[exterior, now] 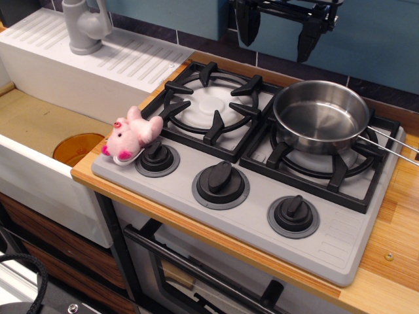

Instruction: Put pan on stove and put stuffedpig in pan

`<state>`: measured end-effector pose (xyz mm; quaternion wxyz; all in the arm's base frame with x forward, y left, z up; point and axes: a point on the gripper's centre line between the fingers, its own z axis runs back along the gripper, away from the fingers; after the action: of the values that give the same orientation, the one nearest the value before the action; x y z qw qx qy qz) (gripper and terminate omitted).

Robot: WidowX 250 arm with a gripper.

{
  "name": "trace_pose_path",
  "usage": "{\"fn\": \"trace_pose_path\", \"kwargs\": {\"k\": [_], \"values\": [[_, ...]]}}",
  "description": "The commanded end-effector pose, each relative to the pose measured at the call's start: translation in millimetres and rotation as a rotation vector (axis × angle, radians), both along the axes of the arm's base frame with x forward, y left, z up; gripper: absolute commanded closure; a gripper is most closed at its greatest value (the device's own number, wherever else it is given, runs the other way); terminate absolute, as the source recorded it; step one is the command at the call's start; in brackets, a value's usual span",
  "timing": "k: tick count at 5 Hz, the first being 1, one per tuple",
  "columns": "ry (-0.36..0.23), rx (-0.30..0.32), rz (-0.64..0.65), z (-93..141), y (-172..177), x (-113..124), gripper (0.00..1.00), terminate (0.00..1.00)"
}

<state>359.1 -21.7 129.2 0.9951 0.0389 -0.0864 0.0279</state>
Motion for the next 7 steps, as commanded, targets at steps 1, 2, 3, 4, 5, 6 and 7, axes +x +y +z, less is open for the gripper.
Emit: {"fn": "trace_pose_path", "kwargs": {"k": [1,2,3,4,5,6,7], "values": [[0.0,0.0,0.0,0.0,0.0,0.0,0.0,0.0],[-0.037,-0.018,-0.006,-21.0,0.3,1.5,0.0,0.0],[-0.069,-0.034,-0.01,-40.0,0.1,1.1,0.0,0.0],[-0.082,-0.055,-0.012,-50.6,1.0,-1.9,0.0,0.0],[-0.097,-0.059,-0.01,-56.4,0.5,-4.8,0.0,0.0],[-0.108,-0.062,-0.012,-59.2,0.0,-5.5,0.0,0.0],[-0.13,-0.075,-0.02,-65.0,-2.2,-4.0,0.0,0.0]]}}
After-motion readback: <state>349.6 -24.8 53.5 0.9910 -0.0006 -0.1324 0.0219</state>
